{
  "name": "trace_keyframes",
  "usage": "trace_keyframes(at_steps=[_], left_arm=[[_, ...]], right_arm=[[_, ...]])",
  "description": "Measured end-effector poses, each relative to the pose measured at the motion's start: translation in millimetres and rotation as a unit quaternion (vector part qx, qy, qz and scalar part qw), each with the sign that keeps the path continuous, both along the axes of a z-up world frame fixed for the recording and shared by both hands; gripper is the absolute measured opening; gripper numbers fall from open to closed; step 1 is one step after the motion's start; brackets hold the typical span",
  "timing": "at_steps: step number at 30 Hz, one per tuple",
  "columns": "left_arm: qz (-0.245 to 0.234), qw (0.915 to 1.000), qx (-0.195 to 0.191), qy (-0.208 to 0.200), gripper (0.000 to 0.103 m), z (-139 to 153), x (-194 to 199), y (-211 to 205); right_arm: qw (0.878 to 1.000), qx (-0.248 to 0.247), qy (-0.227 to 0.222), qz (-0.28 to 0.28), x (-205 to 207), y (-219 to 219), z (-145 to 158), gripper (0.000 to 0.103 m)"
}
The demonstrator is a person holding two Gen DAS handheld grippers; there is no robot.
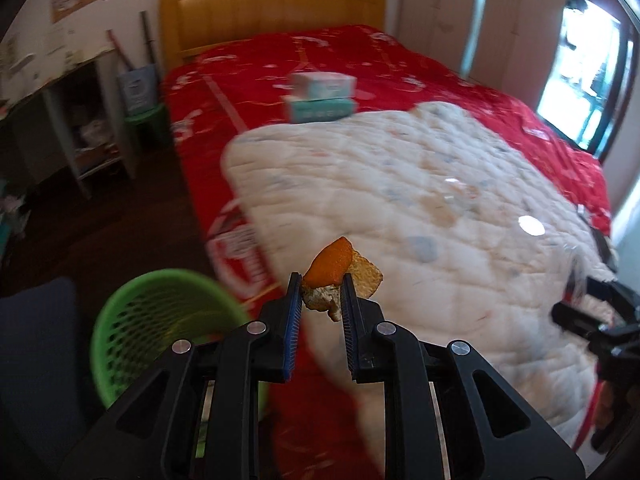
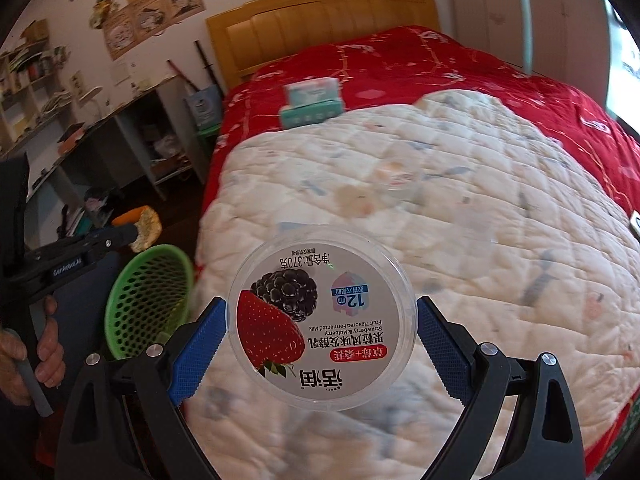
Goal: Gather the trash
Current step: 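Drop the peel into the green basket with the left tool while the right tool drops the yogurt cup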
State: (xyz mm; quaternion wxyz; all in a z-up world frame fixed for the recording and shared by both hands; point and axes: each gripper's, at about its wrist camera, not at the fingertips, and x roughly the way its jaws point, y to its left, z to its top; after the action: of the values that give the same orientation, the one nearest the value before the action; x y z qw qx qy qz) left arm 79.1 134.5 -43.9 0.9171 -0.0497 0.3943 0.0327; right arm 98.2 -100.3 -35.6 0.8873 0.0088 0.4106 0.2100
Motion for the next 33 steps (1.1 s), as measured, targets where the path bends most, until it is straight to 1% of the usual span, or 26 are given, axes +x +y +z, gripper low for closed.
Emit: trace_keyframes(at_steps=[5, 10, 13, 14, 18, 19, 20, 21, 22, 24, 26, 33], left_arm=[[0.049, 0.9986, 0.006, 0.017, 0.018, -12, -26, 52], [0.091, 0.995, 0.007, 0.042, 0.018, -33, -45, 96], [0.113, 0.9918, -0.005, 0.061, 0.019, -48, -48, 119], [0.118, 0.9907, -0.009, 0.066, 0.022, -52, -48, 126], [0.14, 0.9864, -0.02, 0.083, 0.026, -66, -50, 147], [0.144, 0.9856, -0.024, 0.085, 0.029, -69, -51, 153], [0.149, 0.9845, -0.028, 0.088, 0.04, -71, -52, 158], [0.155, 0.9834, -0.03, 0.089, 0.044, -73, -53, 161], [0.16, 0.9829, -0.031, 0.086, 0.046, -74, -56, 164], [0.163, 0.9823, -0.036, 0.085, 0.047, -75, -59, 170], [0.17, 0.981, -0.036, 0.086, 0.052, -76, -63, 175], [0.201, 0.9762, -0.043, 0.07, 0.052, -68, -80, 198]], right_arm=[[0.999, 0.004, 0.003, 0.032, -3, 37, 2, 0.09], [0.998, 0.003, 0.006, 0.058, -3, 72, 2, 0.09], [0.997, 0.004, 0.012, 0.073, -2, 92, 0, 0.09], [0.997, 0.004, 0.013, 0.076, -2, 96, -1, 0.09], [0.995, 0.001, 0.023, 0.096, 1, 124, -6, 0.09], [0.995, 0.001, 0.023, 0.099, 1, 130, -7, 0.09], [0.994, 0.001, 0.025, 0.105, 1, 138, -8, 0.09], [0.993, 0.002, 0.027, 0.111, 2, 146, -10, 0.09], [0.993, 0.002, 0.029, 0.116, 2, 154, -11, 0.09], [0.992, 0.002, 0.032, 0.125, 3, 169, -14, 0.09], [0.99, 0.002, 0.035, 0.133, 4, 182, -17, 0.09], [0.985, 0.006, 0.058, 0.163, 5, 234, -33, 0.09]])
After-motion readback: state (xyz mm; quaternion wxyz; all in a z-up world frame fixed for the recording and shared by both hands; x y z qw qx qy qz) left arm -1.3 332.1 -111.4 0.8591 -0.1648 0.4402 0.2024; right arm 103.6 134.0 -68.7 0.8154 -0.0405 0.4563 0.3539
